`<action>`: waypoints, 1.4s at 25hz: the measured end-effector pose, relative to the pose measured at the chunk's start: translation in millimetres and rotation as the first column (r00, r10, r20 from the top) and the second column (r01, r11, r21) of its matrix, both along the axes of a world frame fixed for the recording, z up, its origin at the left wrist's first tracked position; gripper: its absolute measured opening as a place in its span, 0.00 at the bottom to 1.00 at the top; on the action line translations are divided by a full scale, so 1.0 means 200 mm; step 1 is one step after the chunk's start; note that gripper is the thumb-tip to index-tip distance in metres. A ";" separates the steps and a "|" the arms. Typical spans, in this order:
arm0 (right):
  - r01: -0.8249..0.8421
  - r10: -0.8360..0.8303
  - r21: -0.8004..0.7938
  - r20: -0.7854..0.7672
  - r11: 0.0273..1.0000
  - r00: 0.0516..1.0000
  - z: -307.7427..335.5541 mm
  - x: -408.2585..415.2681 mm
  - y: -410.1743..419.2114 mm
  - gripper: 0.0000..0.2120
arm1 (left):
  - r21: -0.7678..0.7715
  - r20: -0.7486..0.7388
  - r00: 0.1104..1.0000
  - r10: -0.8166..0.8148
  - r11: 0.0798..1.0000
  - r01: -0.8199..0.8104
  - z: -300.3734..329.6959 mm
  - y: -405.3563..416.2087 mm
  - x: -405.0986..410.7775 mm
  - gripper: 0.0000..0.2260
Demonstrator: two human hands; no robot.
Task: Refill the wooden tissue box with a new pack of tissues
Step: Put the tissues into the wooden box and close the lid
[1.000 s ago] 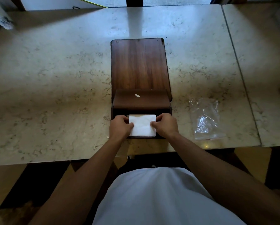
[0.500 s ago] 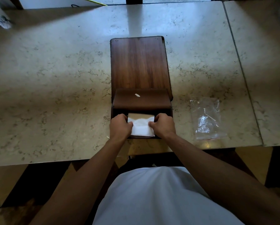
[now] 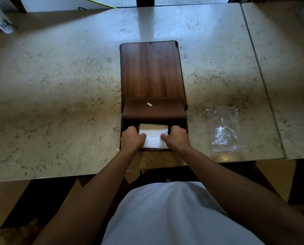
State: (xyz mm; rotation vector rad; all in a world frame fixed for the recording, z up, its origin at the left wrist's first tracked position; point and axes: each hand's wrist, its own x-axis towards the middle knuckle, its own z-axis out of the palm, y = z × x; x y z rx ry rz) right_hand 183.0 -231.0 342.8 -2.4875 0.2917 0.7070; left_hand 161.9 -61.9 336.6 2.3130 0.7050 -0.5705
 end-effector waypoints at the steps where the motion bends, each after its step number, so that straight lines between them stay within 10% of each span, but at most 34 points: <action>1: 0.001 -0.001 0.008 -0.004 1.000 1.000 0.00 0.00 0.00 0.12 | -0.005 0.004 1.000 -0.001 1.000 0.001 0.00 0.00 0.00 0.12; 15: -0.030 0.000 0.145 0.199 0.989 0.980 0.12 0.00 -0.04 0.13 | 0.003 0.149 0.989 -0.001 1.000 0.000 0.11 0.04 0.02 0.12; 22: -0.020 -0.088 0.273 0.376 0.962 0.923 0.26 0.19 -0.08 0.07 | -0.230 0.314 0.936 0.159 0.969 -0.087 0.31 0.11 0.20 0.05; 35: 0.188 -0.243 0.217 0.265 0.958 0.933 0.14 0.38 -0.26 0.09 | -0.193 0.286 0.914 0.288 0.952 -0.240 0.25 0.20 0.36 0.03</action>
